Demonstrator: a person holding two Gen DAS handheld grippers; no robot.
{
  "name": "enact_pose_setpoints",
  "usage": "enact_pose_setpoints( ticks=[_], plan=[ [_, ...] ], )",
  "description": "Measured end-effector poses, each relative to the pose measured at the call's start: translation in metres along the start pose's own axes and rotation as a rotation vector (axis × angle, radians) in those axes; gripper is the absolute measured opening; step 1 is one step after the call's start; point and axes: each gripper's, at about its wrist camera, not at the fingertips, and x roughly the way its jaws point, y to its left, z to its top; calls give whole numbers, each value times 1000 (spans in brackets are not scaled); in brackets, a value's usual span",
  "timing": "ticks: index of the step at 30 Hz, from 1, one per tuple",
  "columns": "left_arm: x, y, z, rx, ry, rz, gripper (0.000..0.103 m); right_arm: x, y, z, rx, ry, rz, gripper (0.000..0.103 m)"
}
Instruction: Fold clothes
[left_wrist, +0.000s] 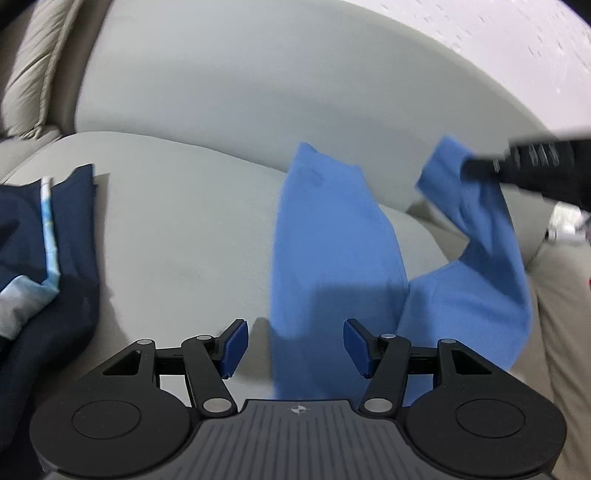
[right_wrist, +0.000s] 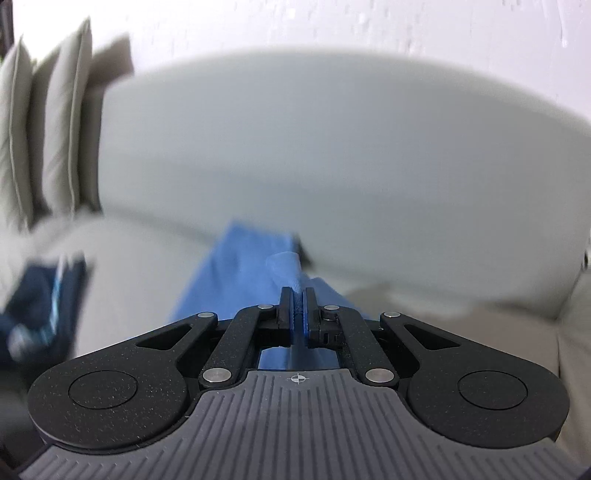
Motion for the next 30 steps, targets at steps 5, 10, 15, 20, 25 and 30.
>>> enact_pose_setpoints(
  ticks=[5,10,15,20,25,30],
  plan=[
    [-4,35,6,-76,-8,27,59,37,32,46,13,-47,-41,3],
    [0,62,10,-133,-1,52,59,124,83,61,-22,38,-67,17],
    [6,64,16,-149,-13,25,59,134,92,53,3,53,34,61],
    [1,47,12,-50,-25,-6,58,77,70,55,-34,50,52,62],
    [16,16,-2,99,53,-113,56,18,28,20,-10,129,62,62],
    [31,-13,-24,272,151,-74,62,-21,-4,-60,-32,308,118,35]
  ],
)
